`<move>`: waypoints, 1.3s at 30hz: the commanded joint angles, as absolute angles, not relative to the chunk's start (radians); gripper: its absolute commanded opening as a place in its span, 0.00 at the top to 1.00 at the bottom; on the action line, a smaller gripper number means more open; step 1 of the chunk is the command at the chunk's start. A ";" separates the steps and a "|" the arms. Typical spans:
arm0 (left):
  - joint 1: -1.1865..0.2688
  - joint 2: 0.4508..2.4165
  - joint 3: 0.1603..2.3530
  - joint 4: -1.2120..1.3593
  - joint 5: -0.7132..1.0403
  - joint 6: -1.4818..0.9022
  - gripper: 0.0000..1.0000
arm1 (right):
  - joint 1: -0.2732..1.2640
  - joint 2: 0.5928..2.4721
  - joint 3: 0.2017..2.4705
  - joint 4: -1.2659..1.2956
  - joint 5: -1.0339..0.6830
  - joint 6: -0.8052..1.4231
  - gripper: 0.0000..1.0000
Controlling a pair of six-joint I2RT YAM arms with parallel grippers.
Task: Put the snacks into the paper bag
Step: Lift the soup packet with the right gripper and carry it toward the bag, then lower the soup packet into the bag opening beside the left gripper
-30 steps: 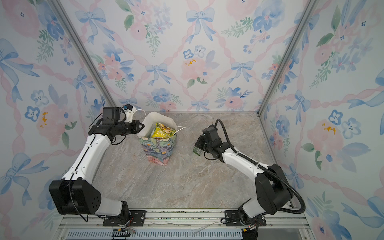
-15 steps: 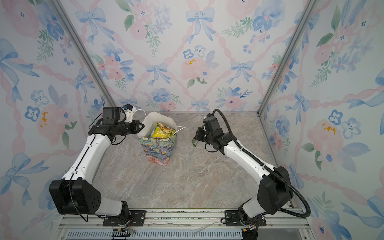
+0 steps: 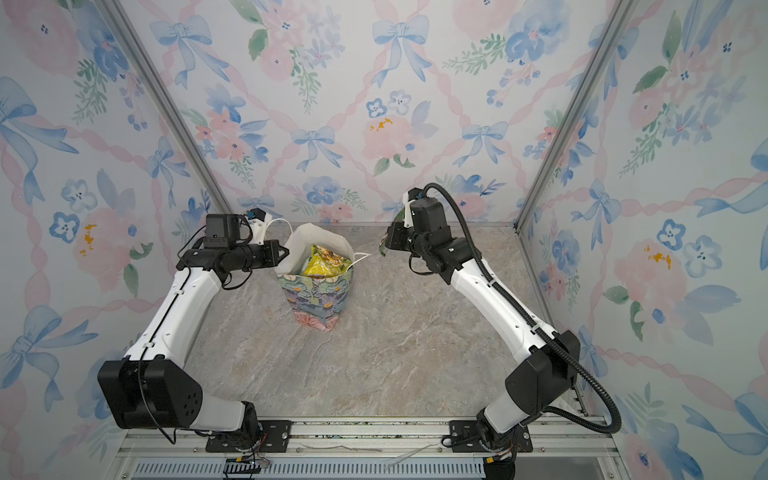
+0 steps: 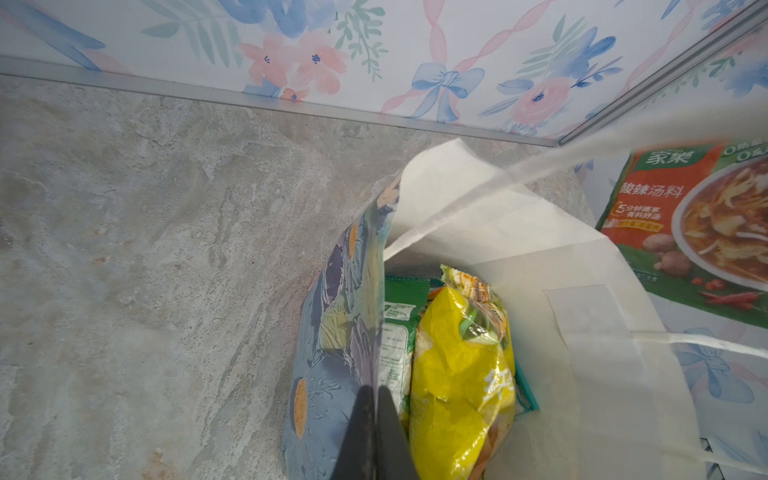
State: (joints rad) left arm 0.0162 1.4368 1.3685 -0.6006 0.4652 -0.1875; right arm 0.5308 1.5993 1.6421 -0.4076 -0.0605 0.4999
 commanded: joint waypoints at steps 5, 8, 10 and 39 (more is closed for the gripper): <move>0.017 1.422 1.373 -0.609 0.491 -0.196 1.00 | 0.550 1.702 1.851 -0.450 -0.096 0.415 1.00; 0.017 1.420 1.373 -0.609 0.491 -0.197 1.00 | 0.570 1.744 1.932 -0.466 -0.109 0.395 1.00; 0.017 1.420 1.371 -0.609 0.491 -0.195 1.00 | 0.585 1.774 1.988 -0.483 -0.121 0.384 1.00; 0.017 1.410 1.371 -0.609 0.492 -0.196 1.00 | 0.803 2.180 2.588 -0.671 -0.418 0.439 1.00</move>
State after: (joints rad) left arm 0.0162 1.4368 1.3685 -0.6006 0.4652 -0.1875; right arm 0.7830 2.1597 2.5546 -0.6918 -0.3702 0.4042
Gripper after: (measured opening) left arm 0.047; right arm 0.049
